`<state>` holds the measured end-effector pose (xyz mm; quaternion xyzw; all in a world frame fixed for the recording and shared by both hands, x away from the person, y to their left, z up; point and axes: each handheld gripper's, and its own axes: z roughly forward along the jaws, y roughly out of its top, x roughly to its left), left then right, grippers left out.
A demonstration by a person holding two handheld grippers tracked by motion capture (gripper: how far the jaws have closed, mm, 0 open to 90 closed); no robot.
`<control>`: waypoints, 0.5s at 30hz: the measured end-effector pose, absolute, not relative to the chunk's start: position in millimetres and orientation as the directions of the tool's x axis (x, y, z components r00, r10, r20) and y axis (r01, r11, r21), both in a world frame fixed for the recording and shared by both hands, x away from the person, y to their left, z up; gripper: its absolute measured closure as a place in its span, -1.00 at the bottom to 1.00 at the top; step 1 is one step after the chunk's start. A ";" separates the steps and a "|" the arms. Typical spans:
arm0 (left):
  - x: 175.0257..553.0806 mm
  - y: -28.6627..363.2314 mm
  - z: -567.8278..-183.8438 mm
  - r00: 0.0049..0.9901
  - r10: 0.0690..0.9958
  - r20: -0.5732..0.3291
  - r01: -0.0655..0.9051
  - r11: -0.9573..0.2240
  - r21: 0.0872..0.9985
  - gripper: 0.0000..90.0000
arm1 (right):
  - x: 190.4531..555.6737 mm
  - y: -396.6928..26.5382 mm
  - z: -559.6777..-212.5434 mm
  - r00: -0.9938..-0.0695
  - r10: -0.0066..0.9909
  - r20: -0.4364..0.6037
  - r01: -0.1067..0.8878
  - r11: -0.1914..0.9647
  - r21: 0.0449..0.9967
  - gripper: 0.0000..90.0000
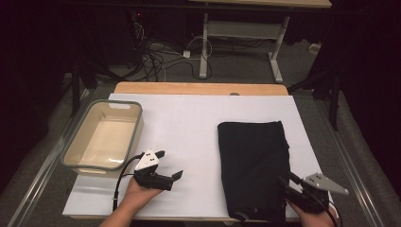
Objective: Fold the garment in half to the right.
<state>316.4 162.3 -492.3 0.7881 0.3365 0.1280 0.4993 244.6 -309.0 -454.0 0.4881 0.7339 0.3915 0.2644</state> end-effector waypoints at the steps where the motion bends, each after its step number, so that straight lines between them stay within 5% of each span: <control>1: 316.4 162.2 -492.3 0.740 0.659 -0.135 0.404 -0.275 0.873 -1.00 | 235.4 -307.8 -453.8 -0.392 0.920 -0.002 0.499 0.214 0.840 0.34; 11: 316.8 162.0 -492.4 0.734 0.665 -0.137 0.409 -0.271 0.871 -1.00 | 205.2 -280.4 -462.2 -0.437 0.899 0.012 0.505 0.234 0.831 0.06; 15: 316.9 162.1 -492.4 0.735 0.663 -0.139 0.409 -0.271 0.871 -1.00 | 209.7 -281.6 -478.8 -0.448 0.894 0.010 0.535 0.259 0.804 0.28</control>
